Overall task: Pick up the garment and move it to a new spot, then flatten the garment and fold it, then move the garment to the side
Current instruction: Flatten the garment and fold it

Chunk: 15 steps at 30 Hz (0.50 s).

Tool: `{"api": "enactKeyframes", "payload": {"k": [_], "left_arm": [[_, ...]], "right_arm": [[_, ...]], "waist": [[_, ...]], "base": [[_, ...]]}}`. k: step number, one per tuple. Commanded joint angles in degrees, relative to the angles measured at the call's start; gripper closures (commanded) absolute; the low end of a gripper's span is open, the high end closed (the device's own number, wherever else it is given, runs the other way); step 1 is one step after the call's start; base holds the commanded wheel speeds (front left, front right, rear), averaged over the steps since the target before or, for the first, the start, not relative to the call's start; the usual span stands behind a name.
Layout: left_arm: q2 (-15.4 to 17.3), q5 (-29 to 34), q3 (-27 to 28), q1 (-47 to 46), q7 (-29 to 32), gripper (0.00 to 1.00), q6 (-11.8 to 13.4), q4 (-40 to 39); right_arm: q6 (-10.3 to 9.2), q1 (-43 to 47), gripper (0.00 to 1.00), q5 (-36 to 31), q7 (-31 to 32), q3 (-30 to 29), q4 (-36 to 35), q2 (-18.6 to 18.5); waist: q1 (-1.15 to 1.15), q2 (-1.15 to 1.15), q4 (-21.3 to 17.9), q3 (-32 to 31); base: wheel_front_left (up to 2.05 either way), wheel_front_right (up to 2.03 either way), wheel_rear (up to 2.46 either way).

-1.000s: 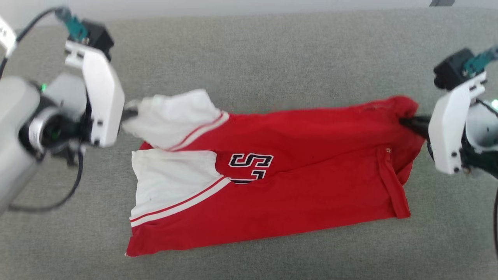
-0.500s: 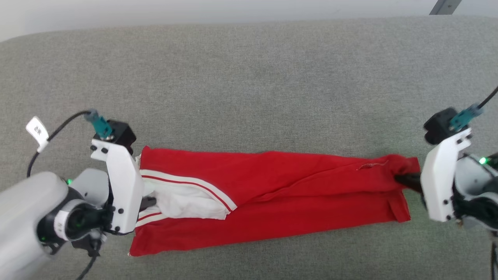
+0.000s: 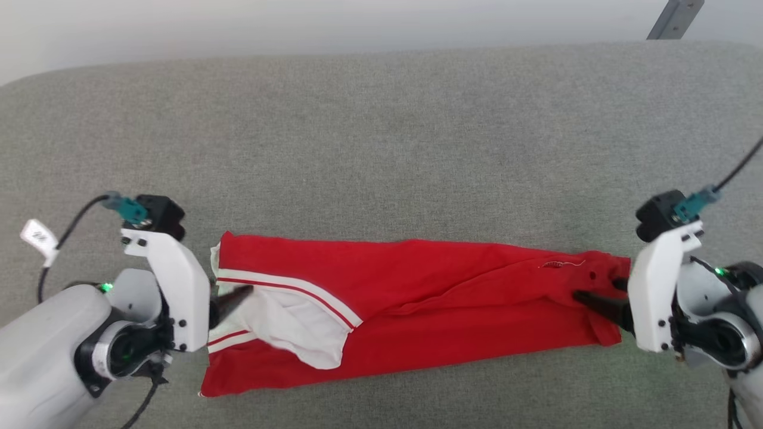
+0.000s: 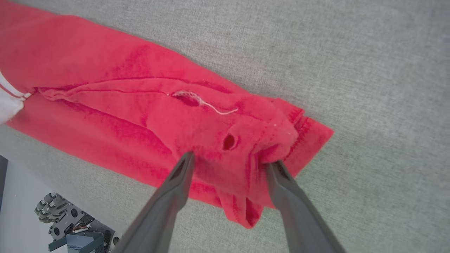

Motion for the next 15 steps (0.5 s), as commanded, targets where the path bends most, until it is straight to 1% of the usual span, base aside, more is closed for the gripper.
{"api": "enactKeyframes", "payload": {"k": [1, 5, 8, 15], "left_arm": [[0.38, 1.13, 0.74, 1.19, -2.32, 0.00, -0.44, -0.43], [1.92, 3.68, 2.67, 3.17, -10.96, 0.00, -1.11, -2.34], [2.94, 5.36, 3.95, 5.09, -17.66, 0.00, -1.11, -3.83], [3.74, 8.31, 7.14, 10.05, -32.48, 0.00, 0.84, -5.90]], "right_arm": [[-0.02, 1.45, 0.00, -0.02, -0.70, -0.66, -0.51, -0.09], [-0.02, 4.56, 0.00, 0.00, -1.92, -2.91, -2.17, -0.16], [-0.02, 6.74, 0.00, 0.10, -2.51, -4.89, -3.12, 0.25], [-0.02, 9.00, 0.00, -1.44, -4.89, -9.28, -3.85, 0.86]], "waist": [[0.00, 0.00, -0.05, -0.35], [0.00, 0.00, -0.07, -0.82], [0.00, 0.00, 0.05, -0.95], [0.00, 0.00, 0.96, -0.31]], "base": [[0.00, 0.00, 0.00], [0.00, 0.00, 0.00], [0.00, 0.00, 0.00], [0.00, 0.00, 0.00]]}}
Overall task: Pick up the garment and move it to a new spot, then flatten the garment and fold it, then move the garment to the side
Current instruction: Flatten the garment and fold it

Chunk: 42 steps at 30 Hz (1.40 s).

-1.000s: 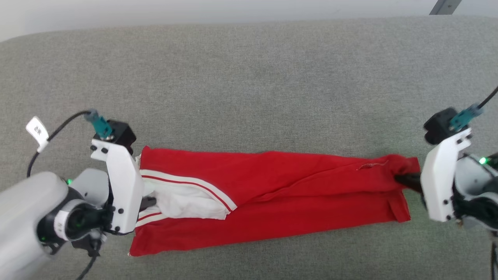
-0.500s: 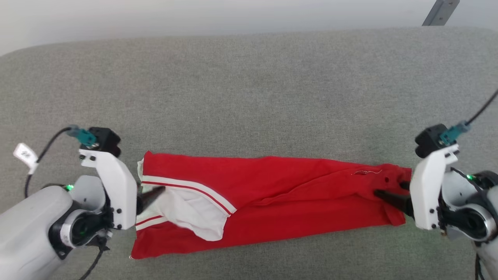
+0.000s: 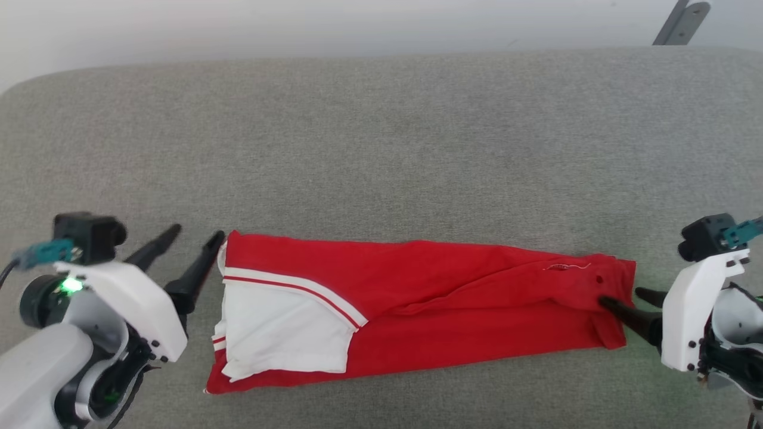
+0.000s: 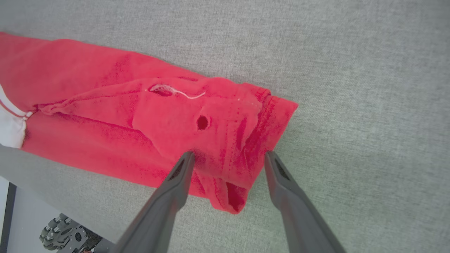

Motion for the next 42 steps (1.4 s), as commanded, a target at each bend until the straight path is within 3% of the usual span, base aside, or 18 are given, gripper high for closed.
{"api": "enactKeyframes", "payload": {"k": [1, 8, 13, 23, 24, 25, 26, 35, 42], "left_arm": [[0.14, 1.25, 0.61, 1.33, -2.97, 0.00, 0.69, -0.15], [-1.35, 3.29, 3.66, 6.11, -9.22, 0.00, 2.42, 0.31], [-5.42, 7.30, 11.64, 11.09, -9.82, 0.00, 3.38, 0.68], [-17.09, 19.48, 31.45, 24.99, -9.83, 0.00, -1.69, 2.55], [-18.41, 20.89, 33.44, 26.13, -9.83, 0.00, -2.46, 2.80], [-19.63, 22.23, 35.21, 27.21, -9.84, 0.00, -3.38, 2.84], [-20.77, 23.77, 37.13, 27.98, -9.84, 0.00, -4.29, 2.65], [-31.96, 33.27, 51.27, 34.57, -9.84, 0.00, -12.18, 3.52], [-37.56, 38.39, 57.90, 36.37, -9.84, 0.00, -16.52, 3.96]], "right_arm": [[-0.02, 0.10, 0.00, -0.76, -0.77, -0.71, 0.23, 0.28], [-0.02, -2.08, 0.00, -1.75, -1.61, -0.45, 3.93, 0.60], [-0.02, -4.67, 0.00, -1.51, -3.20, 2.60, 9.10, 0.65], [0.15, -7.78, 0.00, 6.90, -1.40, 13.28, 17.43, 4.45], [0.15, -7.96, 0.29, 8.18, -1.14, 14.30, 17.55, 4.70], [0.15, -8.21, 0.69, 9.45, -0.72, 15.53, 17.40, 4.96], [0.16, -8.41, 1.00, 10.62, -0.46, 16.32, 17.29, 4.89], [-0.04, -11.77, 1.00, 17.04, -3.13, 16.02, 17.22, -0.63], [-0.05, -11.89, 1.00, 19.19, -5.79, 12.12, 19.43, -6.76]], "waist": [[0.00, 0.00, 0.34, 0.27], [0.00, 0.00, 1.65, 0.99], [0.00, 0.00, 3.35, 1.45], [0.00, 0.00, 5.94, 1.88], [0.00, 0.00, 6.11, 1.85], [0.00, 0.00, 6.19, 1.83], [0.00, 0.00, 6.28, 1.81], [0.00, 0.00, 6.80, 1.26], [0.00, 0.00, 6.34, 0.60]], "base": [[0.00, 0.00, 0.00], [0.00, 0.00, 0.00], [0.00, 0.00, 0.00], [0.00, 0.00, 0.00], [0.00, 0.00, 0.00], [0.00, 0.00, 0.00], [0.00, 0.00, 0.00], [0.00, 0.00, 0.00], [0.00, 0.00, 0.00]]}}
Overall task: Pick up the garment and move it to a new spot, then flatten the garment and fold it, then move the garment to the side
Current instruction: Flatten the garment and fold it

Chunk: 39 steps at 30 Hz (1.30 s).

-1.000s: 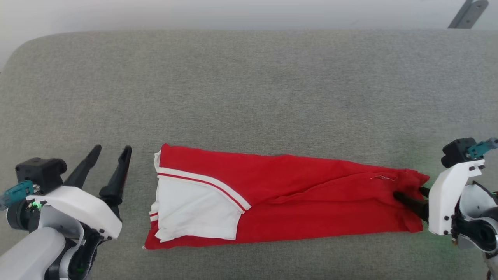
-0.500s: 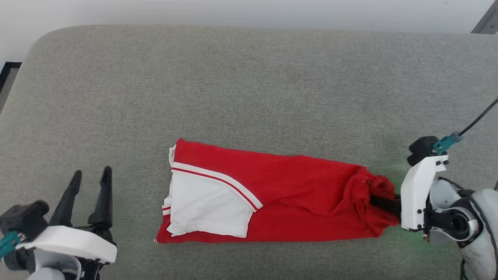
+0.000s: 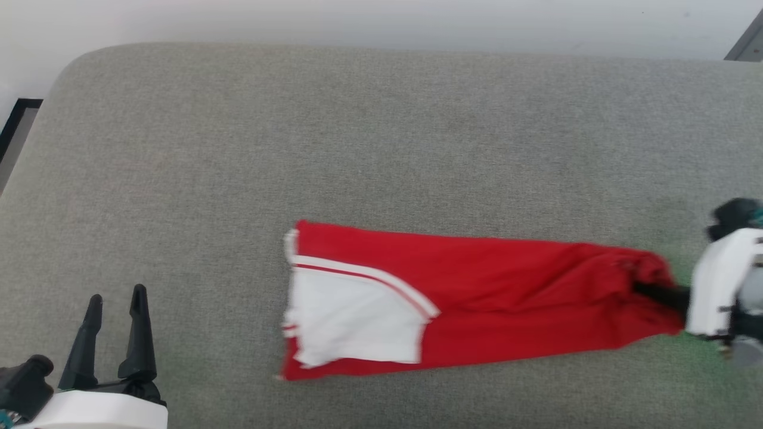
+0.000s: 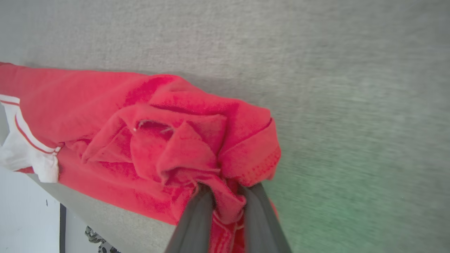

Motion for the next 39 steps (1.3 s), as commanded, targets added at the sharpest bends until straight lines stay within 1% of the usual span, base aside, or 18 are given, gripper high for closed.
{"api": "enactKeyframes", "payload": {"k": [1, 4, 9, 10, 14, 16, 18, 22, 26, 29, 34, 39], "left_arm": [[-1.11, 1.19, 1.49, 0.49, -0.27, 0.00, -0.86, -0.01], [-2.48, 2.23, 3.23, 1.07, -0.27, 0.00, -1.67, 0.04], [-4.00, 3.82, 4.95, 0.96, -0.27, 0.00, -2.35, 0.09], [-4.00, 3.82, 4.95, 0.96, -0.27, 0.00, -2.35, 0.09], [-4.74, 4.60, 5.74, 0.67, -0.28, 0.00, -2.62, -0.07], [-4.81, 4.90, 5.81, 0.53, -0.28, 0.00, -2.73, 0.10], [-4.95, 4.91, 6.07, 0.59, -0.28, 0.00, -2.68, 0.22], [-4.81, 4.90, 5.94, 1.40, -0.28, 0.00, -2.72, 0.14], [-4.84, 4.65, 5.56, 2.00, -0.28, 0.00, -2.73, 0.01], [-4.80, 4.52, 5.47, 2.30, -0.28, 0.00, -2.74, -0.07], [-4.61, 3.95, 4.40, 2.27, -0.28, 0.00, -2.75, 0.51], [-4.54, 3.41, 3.20, 1.44, -0.28, 0.00, -2.75, 1.28]], "right_arm": [[-0.09, -0.01, 1.00, 0.34, -1.00, -1.42, 1.19, -2.08], [-0.07, -0.04, 1.00, 0.56, -1.71, -3.51, 2.87, -4.45], [-0.07, -1.01, 1.00, -1.49, -2.55, -6.47, 7.19, -8.88], [-0.07, -1.01, 1.00, -1.49, -2.55, -6.47, 7.19, -8.88], [-0.07, -2.25, 1.00, -2.79, -3.05, -8.93, 11.74, -10.60], [-0.07, -3.30, 1.00, -3.84, -3.44, -9.92, 13.86, -10.89], [-0.07, -3.46, 1.00, -4.29, -2.95, -9.76, 13.84, -10.63], [-0.06, -1.97, 1.00, -1.60, -0.66, -10.04, 9.49, -9.28], [-0.06, 0.79, 1.00, -0.28, 1.00, -9.51, 1.93, -9.06], [-0.06, 2.78, 1.00, 0.09, 1.51, -8.79, -4.32, -7.94], [-0.06, 4.68, 1.00, -2.47, 2.26, -6.20, -12.61, -4.83], [-0.06, 3.56, 1.00, -6.07, 3.69, -2.57, -16.12, -0.12]], "waist": [[0.00, 0.00, -0.28, -0.15], [0.00, 0.00, -0.76, -0.24], [0.00, 0.00, -1.76, -0.06], [0.00, 0.00, -1.76, -0.06], [0.00, 0.00, -2.57, 0.10], [0.00, 0.00, -3.08, 0.00], [0.00, 0.00, -3.44, -0.18], [0.00, 0.00, -4.05, -0.80], [0.00, 0.00, -4.33, -1.47], [0.00, 0.00, -4.31, -1.95], [0.00, 0.00, -3.46, -2.39], [0.00, 0.00, -1.56, -2.65]], "base": [[0.00, 0.00, 0.00], [0.00, 0.00, 0.00], [0.00, 0.00, 0.00], [0.00, 0.00, 0.00], [0.00, 0.00, 0.00], [0.00, 0.00, 0.00], [0.00, 0.00, 0.00], [0.00, 0.00, 0.00], [0.00, 0.00, 0.00], [0.00, 0.00, 0.00], [0.00, 0.00, 0.00], [0.00, 0.00, 0.00]]}}
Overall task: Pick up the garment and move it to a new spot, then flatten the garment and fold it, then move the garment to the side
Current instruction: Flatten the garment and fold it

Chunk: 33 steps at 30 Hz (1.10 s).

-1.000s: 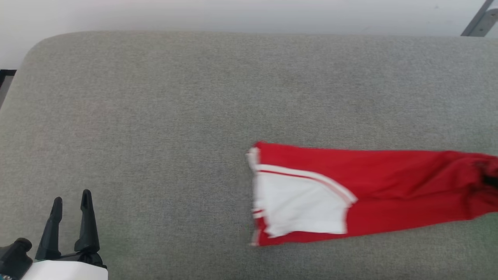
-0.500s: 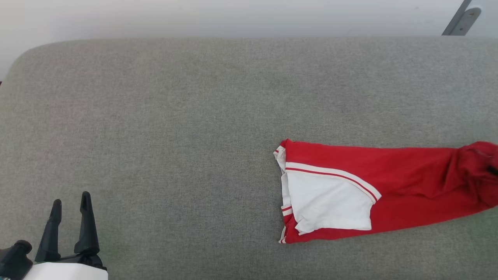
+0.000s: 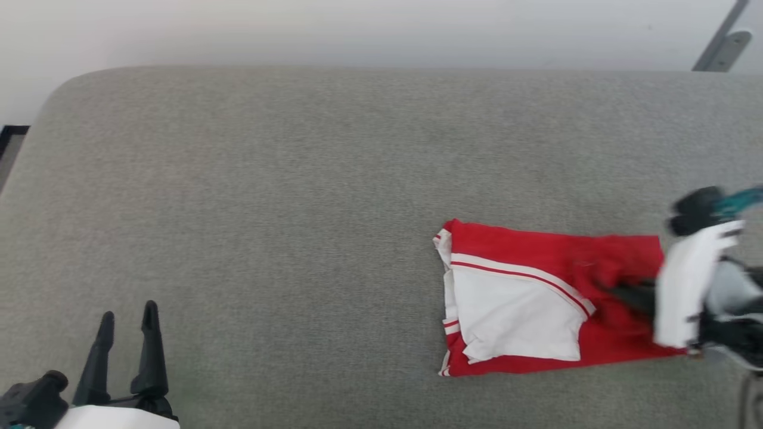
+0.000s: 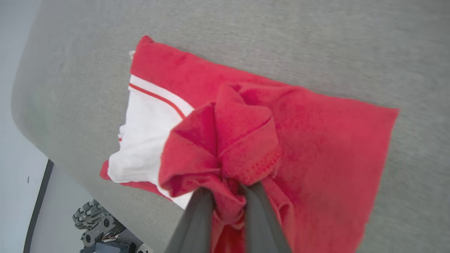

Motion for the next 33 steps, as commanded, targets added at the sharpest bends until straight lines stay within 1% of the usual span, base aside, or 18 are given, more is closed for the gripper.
{"api": "enactKeyframes", "payload": {"k": [1, 5, 8, 10, 11, 13, 14, 15, 16, 20, 24, 33], "left_arm": [[0.12, -0.06, -0.22, -0.40, -0.28, 0.00, -0.18, 0.35], [-0.03, -0.64, -1.29, -0.75, -0.28, 0.00, -0.18, 0.99], [0.00, -1.01, -1.80, -0.88, -0.28, 0.00, -0.18, 1.31], [0.00, -1.29, -2.00, -0.97, -0.28, 0.00, -0.18, 1.48], [0.01, -1.39, -2.09, -1.06, -0.28, 0.00, -0.18, 1.53], [-0.05, -1.76, -2.12, -1.13, -0.28, 0.00, -0.18, 1.57], [-0.05, -1.76, -2.12, -1.13, -0.28, 0.00, -0.18, 1.57], [-0.22, -2.18, -2.12, -1.14, -0.28, 0.00, -0.18, 1.55], [-0.17, -2.43, -2.32, -1.13, -0.28, 0.00, -0.18, 1.47], [0.33, -2.94, -2.37, -0.72, -0.28, 0.00, -0.18, 1.15], [0.59, -3.47, -1.90, -0.28, -0.28, 0.00, -0.19, 0.94], [1.10, -3.28, -1.21, 0.04, -0.28, 0.00, -0.19, 0.43]], "right_arm": [[0.00, -0.79, 1.00, -0.79, 0.48, 1.05, -0.36, 1.48], [0.00, -1.92, 1.00, -2.45, 0.40, 3.51, 0.33, 4.74], [0.00, -2.73, 1.00, -3.25, -0.11, 5.09, 1.64, 6.35], [0.00, -3.51, 1.00, -4.33, -0.29, 6.41, 2.78, 6.77], [0.00, -3.76, 0.93, -4.79, -0.36, 6.89, 3.39, 7.01], [0.00, -4.47, 0.69, -5.22, -0.75, 7.74, 4.61, 7.81], [0.00, -4.47, 0.69, -5.22, -0.75, 7.74, 4.61, 7.81], [0.00, -4.85, 0.44, -5.08, -1.17, 7.75, 4.97, 8.16], [0.00, -5.15, 0.00, -5.06, -1.39, 7.90, 5.31, 8.30], [0.00, -6.06, 0.00, -4.71, -1.94, 8.23, 5.52, 8.16], [0.00, -6.70, 0.00, -3.92, -2.81, 7.49, 3.74, 7.70], [0.00, -4.84, 0.00, -4.76, -7.19, 2.54, -1.38, 6.02]], "waist": [[0.00, 0.00, 0.98, -0.22], [0.00, 0.00, 2.98, -0.78], [0.00, 0.00, 4.23, -1.07], [0.00, 0.00, 4.81, -1.06], [0.00, 0.00, 5.09, -1.06], [0.00, 0.00, 5.44, -1.09], [0.00, 0.00, 5.44, -1.09], [0.00, 0.00, 5.56, -1.10], [0.00, 0.00, 5.66, -1.10], [0.00, 0.00, 5.56, -1.17], [0.00, 0.00, 4.81, -1.32], [0.00, 0.00, 2.02, -1.84]], "base": [[0.00, 0.00, 0.00], [0.00, 0.00, 0.00], [0.00, 0.00, 0.00], [0.00, 0.00, 0.00], [0.00, 0.00, 0.00], [0.00, 0.00, 0.00], [0.00, 0.00, 0.00], [0.00, 0.00, 0.00], [0.00, 0.00, 0.00], [0.00, 0.00, 0.00], [0.00, 0.00, 0.00], [0.00, 0.00, 0.00]]}}
